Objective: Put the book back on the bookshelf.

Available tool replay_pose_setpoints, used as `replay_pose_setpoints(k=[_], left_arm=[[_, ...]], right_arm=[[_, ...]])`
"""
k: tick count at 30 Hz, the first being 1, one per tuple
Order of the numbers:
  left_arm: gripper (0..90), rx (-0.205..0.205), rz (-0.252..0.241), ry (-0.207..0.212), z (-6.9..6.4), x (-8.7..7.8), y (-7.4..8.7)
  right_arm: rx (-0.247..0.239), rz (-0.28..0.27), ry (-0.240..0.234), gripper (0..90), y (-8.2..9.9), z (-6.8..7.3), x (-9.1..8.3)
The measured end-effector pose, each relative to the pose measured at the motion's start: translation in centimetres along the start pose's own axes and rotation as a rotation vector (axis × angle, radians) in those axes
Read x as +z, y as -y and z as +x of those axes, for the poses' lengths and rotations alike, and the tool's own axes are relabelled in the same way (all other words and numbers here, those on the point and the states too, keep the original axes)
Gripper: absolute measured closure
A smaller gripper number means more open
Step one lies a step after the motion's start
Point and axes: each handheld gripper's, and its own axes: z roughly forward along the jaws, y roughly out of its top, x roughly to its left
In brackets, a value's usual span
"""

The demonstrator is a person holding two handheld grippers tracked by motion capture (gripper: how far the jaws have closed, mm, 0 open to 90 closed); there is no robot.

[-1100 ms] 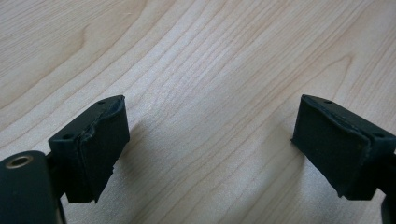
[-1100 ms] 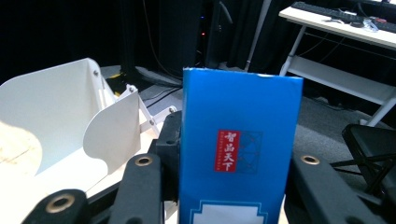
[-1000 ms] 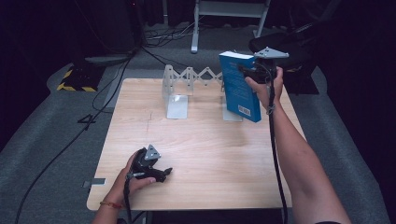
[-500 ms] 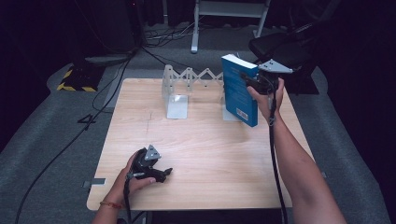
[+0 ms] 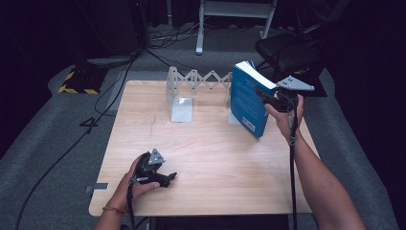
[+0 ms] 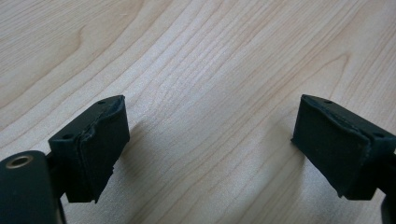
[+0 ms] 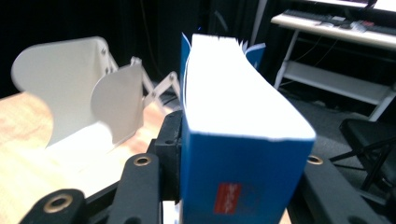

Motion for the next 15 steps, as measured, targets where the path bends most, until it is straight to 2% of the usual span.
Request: replay_pose_setpoints(k=[8,12,15], left_arm=[[11.1,0.000,0.000,0.000,0.0,0.0,0.0],[11.2,0.001,0.000,0.000,0.0,0.0,0.0],[11.2,0.001,0.000,0.000,0.0,0.0,0.0]], right_arm=[[-0.028,0.066,-0.031,59.2,0.5,0.1,-1.6],[-0.050,0.124,-0.032,57.5,-0.1,0.1,-1.8],[-0.048,0.157,-0.030,55.3,-0.7,0.0,-1.8]])
